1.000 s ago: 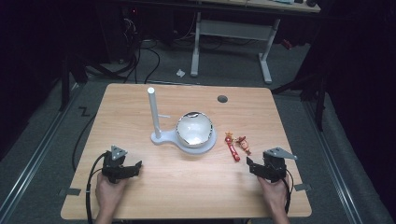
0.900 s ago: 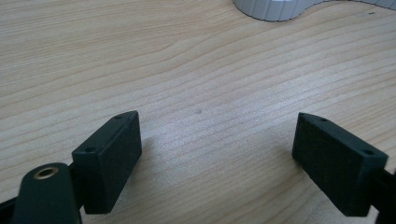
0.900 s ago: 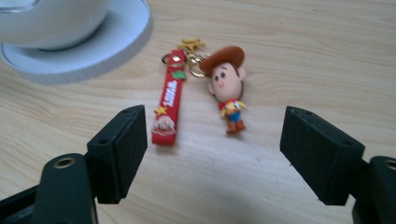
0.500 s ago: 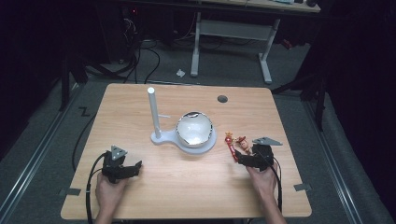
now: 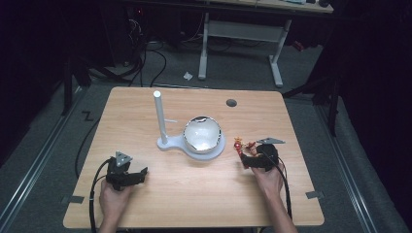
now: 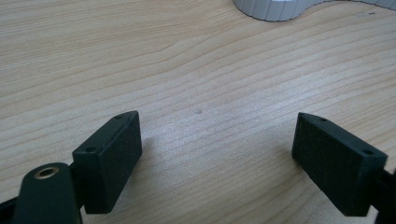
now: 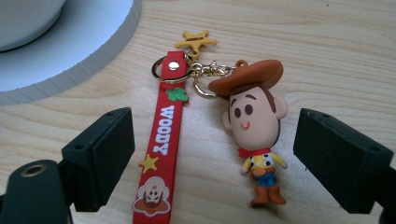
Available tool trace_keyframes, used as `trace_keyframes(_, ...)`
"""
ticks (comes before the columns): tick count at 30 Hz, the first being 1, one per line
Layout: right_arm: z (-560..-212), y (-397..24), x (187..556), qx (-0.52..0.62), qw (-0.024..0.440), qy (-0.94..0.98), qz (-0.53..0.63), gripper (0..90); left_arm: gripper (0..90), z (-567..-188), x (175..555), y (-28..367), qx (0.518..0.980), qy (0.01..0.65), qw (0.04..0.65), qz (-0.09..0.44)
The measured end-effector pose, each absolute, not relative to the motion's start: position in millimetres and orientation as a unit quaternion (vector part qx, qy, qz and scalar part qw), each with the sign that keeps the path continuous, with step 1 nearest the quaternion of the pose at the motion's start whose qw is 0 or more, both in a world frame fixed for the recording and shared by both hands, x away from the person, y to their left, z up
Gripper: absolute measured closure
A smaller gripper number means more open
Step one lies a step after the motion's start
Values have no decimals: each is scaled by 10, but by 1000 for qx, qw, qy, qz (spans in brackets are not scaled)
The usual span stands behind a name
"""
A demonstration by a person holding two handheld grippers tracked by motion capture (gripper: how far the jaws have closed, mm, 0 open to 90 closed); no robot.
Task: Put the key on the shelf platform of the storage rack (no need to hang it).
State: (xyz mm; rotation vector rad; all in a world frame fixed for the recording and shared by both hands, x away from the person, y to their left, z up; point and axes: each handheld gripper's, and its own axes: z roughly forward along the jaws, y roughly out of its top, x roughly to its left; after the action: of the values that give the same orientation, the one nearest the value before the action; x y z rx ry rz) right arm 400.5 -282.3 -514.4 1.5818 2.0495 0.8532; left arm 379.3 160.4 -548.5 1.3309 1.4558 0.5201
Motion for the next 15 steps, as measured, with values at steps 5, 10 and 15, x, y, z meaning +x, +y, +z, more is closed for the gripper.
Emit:
trace_keyframes(5,-5214,-2847,4062,577,199,734,298,133,164,-5485,3793,1603,556,608,524,217)
trace_keyframes(10,-5246,-2829,4075,571,197,740,296,169,164,-5485,3793,1603,556,608,524,217)
trace_keyframes(15,-5245,-2787,4064,561,203,746,297,239,165,-5485,3793,1603,556,608,524,217)
